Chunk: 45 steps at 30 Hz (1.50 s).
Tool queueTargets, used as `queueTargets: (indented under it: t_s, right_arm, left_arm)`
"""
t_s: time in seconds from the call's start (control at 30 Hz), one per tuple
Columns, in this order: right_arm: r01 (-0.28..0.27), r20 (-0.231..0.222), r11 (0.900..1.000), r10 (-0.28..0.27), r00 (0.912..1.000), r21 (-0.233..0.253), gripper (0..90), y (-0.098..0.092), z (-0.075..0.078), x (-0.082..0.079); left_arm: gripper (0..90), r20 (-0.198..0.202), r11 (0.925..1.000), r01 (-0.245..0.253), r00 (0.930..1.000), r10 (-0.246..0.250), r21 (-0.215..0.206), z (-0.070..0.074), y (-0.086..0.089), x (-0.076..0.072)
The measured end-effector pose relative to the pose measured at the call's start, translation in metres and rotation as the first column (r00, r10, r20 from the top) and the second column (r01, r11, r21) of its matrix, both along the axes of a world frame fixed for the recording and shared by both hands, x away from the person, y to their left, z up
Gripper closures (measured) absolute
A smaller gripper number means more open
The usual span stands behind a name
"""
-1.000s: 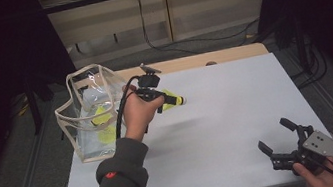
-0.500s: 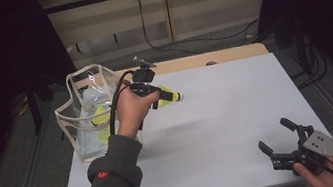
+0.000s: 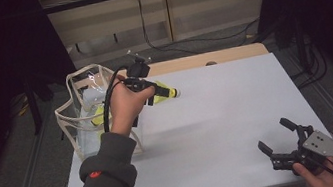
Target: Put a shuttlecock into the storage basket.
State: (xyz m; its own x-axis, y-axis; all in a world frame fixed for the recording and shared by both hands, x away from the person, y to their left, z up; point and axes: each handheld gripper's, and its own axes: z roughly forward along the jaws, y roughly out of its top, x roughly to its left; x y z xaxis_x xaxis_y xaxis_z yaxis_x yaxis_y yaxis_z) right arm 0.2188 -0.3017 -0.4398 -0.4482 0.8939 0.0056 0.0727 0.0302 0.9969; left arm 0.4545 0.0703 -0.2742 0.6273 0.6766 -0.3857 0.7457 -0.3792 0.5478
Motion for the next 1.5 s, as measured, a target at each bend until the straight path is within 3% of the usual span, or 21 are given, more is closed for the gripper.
queueTargets:
  t_s: [0.7, 1.03, 1.5]
  right_arm:
    - [0.0, -0.001, 1.0, 0.0, 1.0, 0.002, 1.2, 0.001, 0.0, 0.0]
    - [-0.001, 0.0, 1.0, 0.001, 1.0, 0.002, 1.3, 0.001, 0.0, 0.0]
    - [0.001, 0.002, 1.0, -0.001, 1.0, 0.001, 1.3, 0.0, 0.0, 0.0]
  left_arm:
    - [87.2, -0.006, 1.0, -0.006, 1.0, 0.006, -0.005, 0.027, 0.011, -0.001]
    - [87.3, -0.01, 0.9998, -0.016, 0.9998, 0.016, -0.009, 0.033, 0.017, -0.002]
    - [87.5, 0.01, 0.9998, -0.017, 0.9998, 0.017, -0.012, 0.048, 0.024, -0.003]
